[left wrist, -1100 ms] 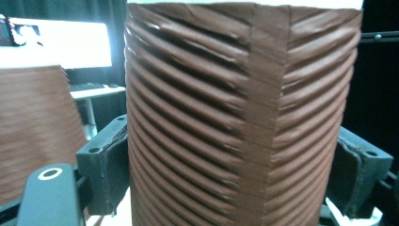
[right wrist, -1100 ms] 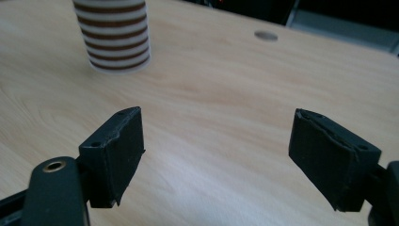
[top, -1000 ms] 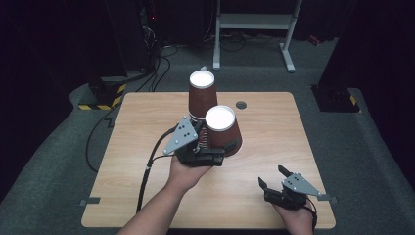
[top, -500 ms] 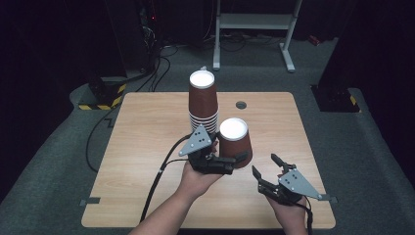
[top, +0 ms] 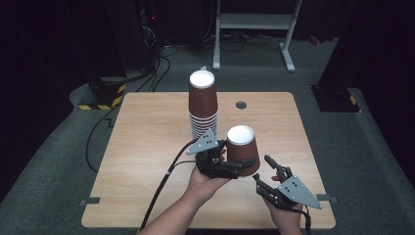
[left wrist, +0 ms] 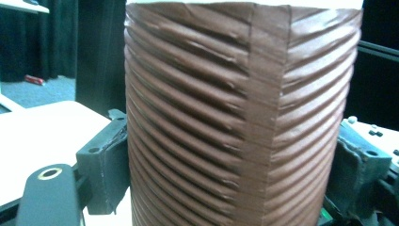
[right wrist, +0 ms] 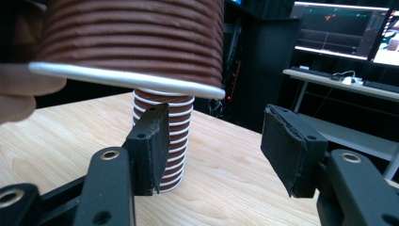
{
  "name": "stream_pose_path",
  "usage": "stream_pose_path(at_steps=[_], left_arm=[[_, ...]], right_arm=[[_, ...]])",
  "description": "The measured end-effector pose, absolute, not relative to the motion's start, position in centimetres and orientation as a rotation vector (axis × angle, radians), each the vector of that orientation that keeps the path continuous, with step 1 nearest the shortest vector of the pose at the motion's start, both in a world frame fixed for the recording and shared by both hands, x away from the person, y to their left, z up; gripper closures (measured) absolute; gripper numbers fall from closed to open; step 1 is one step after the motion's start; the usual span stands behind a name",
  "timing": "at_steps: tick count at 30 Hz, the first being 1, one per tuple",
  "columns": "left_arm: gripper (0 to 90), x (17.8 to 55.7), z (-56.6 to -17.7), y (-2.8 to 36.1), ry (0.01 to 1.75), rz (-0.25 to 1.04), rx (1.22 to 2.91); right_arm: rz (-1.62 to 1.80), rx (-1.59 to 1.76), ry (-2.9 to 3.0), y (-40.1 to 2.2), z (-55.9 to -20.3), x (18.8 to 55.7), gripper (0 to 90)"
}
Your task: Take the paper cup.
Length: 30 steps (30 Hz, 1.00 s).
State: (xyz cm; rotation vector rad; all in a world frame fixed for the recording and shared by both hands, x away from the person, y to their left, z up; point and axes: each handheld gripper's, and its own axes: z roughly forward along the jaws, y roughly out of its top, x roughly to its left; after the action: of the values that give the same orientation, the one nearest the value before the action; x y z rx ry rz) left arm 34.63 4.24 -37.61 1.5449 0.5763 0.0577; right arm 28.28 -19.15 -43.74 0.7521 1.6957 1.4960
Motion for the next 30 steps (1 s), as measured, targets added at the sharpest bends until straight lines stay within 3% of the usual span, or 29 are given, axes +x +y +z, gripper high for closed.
stream_pose_path(at_steps=[10, 30], left_arm=[[16.5, 35.6, -39.0, 3.9, 0.634, -0.110, 1.502], [16.5, 35.9, -40.2, 3.9, 0.638, -0.176, 1.487]], right_arm=[[1.525, 0.735, 1.638, -19.6, -44.3, 27.7, 54.5], [1.503, 0.732, 1.597, -19.2, -45.0, 27.6, 66.8]])
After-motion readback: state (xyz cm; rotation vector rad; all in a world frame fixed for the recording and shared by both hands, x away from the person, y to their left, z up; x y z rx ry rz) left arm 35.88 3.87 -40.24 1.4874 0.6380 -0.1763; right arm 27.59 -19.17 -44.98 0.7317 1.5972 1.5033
